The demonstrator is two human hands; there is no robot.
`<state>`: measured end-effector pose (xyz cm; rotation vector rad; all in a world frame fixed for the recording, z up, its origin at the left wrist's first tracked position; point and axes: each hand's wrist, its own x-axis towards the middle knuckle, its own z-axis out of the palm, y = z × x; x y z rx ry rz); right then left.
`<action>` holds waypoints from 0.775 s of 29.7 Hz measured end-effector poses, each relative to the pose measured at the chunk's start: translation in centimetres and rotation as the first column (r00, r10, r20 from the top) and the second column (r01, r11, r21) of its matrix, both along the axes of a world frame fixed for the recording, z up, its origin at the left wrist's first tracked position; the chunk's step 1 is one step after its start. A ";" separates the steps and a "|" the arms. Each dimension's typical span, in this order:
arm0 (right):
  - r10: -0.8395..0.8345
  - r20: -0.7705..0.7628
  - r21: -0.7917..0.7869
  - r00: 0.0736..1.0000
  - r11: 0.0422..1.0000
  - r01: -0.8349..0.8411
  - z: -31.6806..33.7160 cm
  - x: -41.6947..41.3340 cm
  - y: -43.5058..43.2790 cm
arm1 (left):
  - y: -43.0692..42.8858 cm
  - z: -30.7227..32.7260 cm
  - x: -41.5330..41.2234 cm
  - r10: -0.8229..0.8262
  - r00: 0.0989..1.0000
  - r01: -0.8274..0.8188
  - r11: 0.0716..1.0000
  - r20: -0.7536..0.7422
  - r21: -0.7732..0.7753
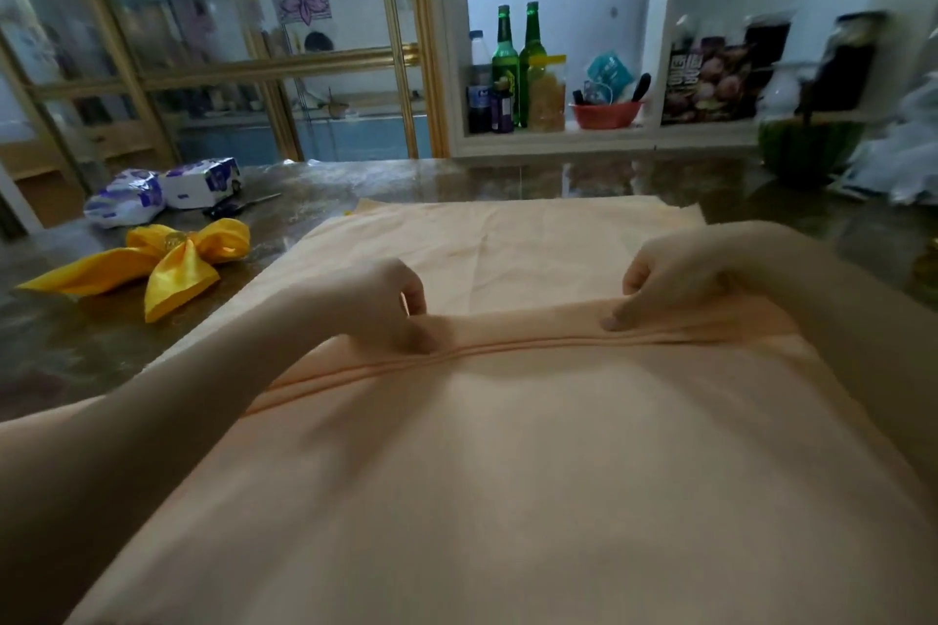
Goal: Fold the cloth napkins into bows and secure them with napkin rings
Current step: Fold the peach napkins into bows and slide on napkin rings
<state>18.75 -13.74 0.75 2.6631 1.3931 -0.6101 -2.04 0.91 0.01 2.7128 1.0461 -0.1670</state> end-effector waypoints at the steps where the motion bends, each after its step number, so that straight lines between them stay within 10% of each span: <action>1: -0.021 0.047 0.034 0.999 0.999 0.020 -0.6 0.5 -0.1 | 0.3 -0.2 0.1 0.018 1.000 -0.018 1.000 -0.003 -0.011; 6: -0.019 0.042 0.114 0.999 0.993 0.014 -1.2 1.1 0.4 | -0.6 -0.8 1.5 -0.163 0.985 0.156 0.981 0.060 0.113; 12: 0.145 -0.036 0.051 0.989 0.988 -0.143 2.7 -2.6 -0.5 | -0.1 -1.1 2.7 0.133 0.986 -0.094 0.941 0.101 -0.327; 15: 0.313 -0.396 0.214 0.863 0.946 -0.245 4.6 -6.4 -1.1 | 0.2 -0.8 2.6 0.140 0.986 -0.097 0.920 0.086 -0.381; 23: 0.522 -0.601 0.257 0.605 0.843 -0.472 0.3 -11.7 0.4 | -0.1 -1.1 0.5 0.009 0.988 0.055 0.911 0.152 -0.408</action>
